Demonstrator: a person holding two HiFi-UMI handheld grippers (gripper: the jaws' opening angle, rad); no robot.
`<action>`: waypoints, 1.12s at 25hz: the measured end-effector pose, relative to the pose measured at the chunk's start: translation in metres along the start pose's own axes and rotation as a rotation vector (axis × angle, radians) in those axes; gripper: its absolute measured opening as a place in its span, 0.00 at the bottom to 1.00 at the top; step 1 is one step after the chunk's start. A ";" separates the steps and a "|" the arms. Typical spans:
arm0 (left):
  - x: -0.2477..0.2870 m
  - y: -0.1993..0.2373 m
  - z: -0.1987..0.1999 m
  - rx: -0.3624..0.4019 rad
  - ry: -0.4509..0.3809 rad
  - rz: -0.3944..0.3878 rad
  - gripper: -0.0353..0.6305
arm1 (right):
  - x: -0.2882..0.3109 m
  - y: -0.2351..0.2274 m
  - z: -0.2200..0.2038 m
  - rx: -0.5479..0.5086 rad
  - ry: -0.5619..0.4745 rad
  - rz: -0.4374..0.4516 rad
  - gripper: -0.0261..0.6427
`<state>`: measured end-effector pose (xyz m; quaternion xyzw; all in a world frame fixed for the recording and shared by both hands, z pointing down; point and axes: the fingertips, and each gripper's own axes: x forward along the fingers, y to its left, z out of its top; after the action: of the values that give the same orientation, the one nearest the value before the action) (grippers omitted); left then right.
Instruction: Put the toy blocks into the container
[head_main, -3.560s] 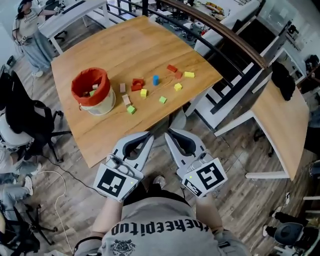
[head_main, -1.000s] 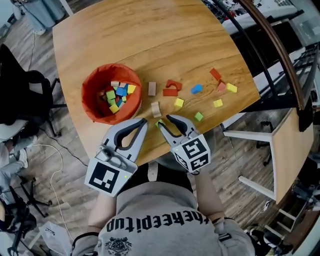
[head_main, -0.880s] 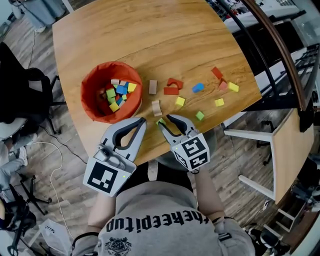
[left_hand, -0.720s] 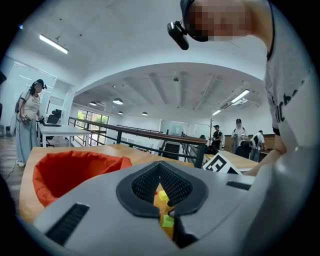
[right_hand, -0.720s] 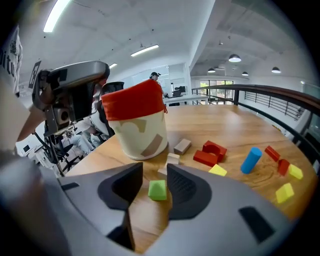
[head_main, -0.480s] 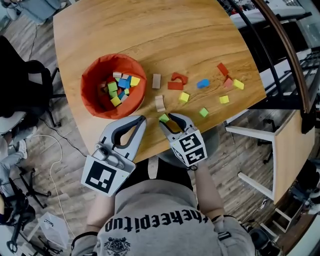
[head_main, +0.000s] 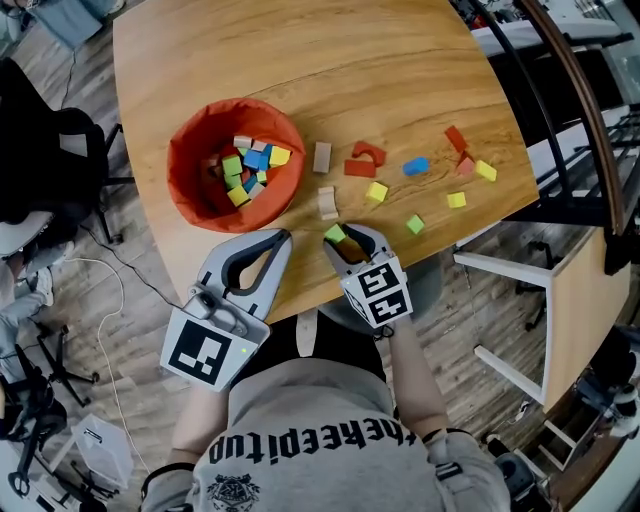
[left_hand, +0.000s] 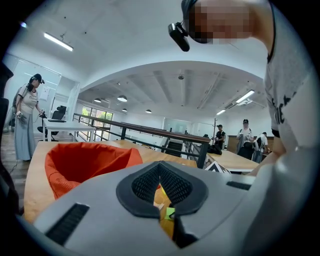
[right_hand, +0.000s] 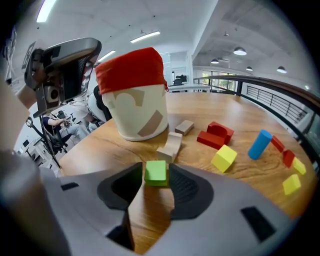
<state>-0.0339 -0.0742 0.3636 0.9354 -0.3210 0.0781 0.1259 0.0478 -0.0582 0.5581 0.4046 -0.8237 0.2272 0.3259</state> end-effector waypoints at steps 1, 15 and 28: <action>0.000 0.001 0.000 0.000 0.001 0.002 0.07 | 0.002 0.000 -0.002 -0.005 0.007 -0.003 0.28; -0.007 0.002 0.000 0.004 -0.005 0.016 0.07 | -0.001 0.002 -0.001 -0.028 0.005 -0.027 0.26; -0.015 -0.005 0.014 0.042 -0.052 0.023 0.07 | -0.052 0.017 0.082 -0.018 -0.241 0.019 0.26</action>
<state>-0.0418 -0.0658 0.3458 0.9358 -0.3334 0.0620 0.0968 0.0287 -0.0741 0.4629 0.4184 -0.8627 0.1726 0.2257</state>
